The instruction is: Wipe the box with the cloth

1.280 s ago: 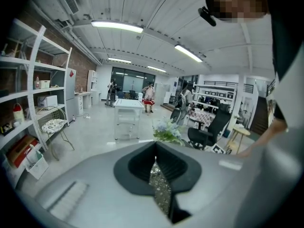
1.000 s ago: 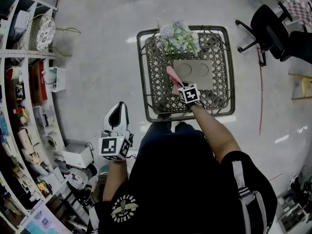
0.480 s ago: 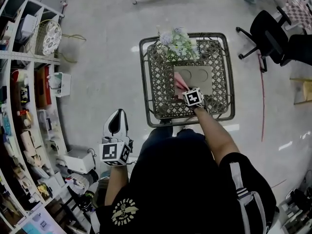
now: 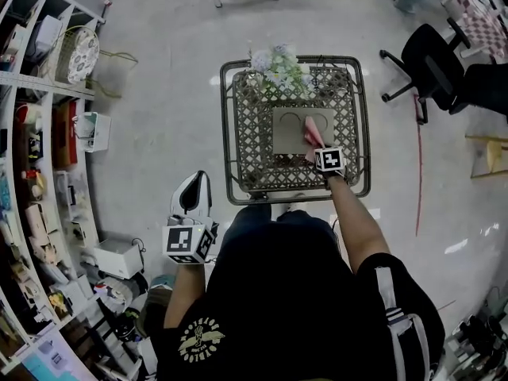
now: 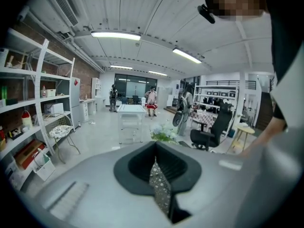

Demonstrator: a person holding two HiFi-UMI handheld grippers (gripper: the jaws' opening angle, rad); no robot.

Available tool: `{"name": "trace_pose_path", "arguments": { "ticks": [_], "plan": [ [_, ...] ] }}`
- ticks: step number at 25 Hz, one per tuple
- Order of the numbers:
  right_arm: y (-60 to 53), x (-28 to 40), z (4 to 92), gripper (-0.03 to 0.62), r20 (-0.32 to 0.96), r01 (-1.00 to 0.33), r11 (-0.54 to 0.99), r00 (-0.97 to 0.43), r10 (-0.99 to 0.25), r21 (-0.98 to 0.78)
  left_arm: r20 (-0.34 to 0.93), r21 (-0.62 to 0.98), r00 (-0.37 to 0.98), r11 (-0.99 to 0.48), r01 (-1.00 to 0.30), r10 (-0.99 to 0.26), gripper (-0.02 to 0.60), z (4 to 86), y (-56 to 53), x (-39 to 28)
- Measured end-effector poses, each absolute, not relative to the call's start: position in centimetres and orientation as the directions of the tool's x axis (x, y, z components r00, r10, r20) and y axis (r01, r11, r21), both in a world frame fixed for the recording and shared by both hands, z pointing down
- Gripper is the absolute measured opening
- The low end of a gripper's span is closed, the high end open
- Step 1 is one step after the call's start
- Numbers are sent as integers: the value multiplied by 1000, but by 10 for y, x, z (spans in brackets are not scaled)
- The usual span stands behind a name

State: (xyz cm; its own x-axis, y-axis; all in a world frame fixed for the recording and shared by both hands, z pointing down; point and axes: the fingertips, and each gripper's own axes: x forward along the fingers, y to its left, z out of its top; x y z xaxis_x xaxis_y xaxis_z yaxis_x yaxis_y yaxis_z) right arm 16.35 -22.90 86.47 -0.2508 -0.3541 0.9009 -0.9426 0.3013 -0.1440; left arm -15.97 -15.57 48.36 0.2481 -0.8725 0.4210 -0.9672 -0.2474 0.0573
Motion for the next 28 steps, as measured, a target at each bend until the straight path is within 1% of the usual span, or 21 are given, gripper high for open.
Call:
{"name": "trace_pose_path", "arguments": {
  "ticks": [3,5,8,10,13,16,20,24,28],
  "plan": [
    [-226,200,864,17,912,-954,278,-208,-354,-109,407,56,248,-247,-967,-879,0,479,-153,-144],
    [-226,218,867,17,915,-960,254,-202,-349,-115,398,55,245,-244,-968,-884,0,477,-152,-136],
    [-224,226,869,17,909,-962,190,-252,-333,-197,386,48,239,-240,-970,-891,0,472,-147,-130],
    [-225,227,861,17,884,-955,167,-292,-365,-246,372,41,237,-239,-970,-898,0,466,-145,-126],
    [-231,223,827,17,810,-928,182,-373,-453,-326,334,42,238,-237,-970,-912,0,453,-146,-116],
    [-230,217,783,17,728,-897,250,-442,-525,-365,306,57,248,-242,-969,-919,0,448,-146,-104],
    [-216,218,729,17,635,-870,297,-490,-597,-393,287,68,267,-258,-964,-920,0,443,-145,-91],
    [-206,221,670,17,531,-827,322,-547,-647,-460,256,87,255,-241,-967,-932,0,432,-149,-88],
    [-191,229,598,17,418,-801,378,-574,-704,-464,214,81,260,-249,-965,-942,0,411,-150,-79]
  ]
}}
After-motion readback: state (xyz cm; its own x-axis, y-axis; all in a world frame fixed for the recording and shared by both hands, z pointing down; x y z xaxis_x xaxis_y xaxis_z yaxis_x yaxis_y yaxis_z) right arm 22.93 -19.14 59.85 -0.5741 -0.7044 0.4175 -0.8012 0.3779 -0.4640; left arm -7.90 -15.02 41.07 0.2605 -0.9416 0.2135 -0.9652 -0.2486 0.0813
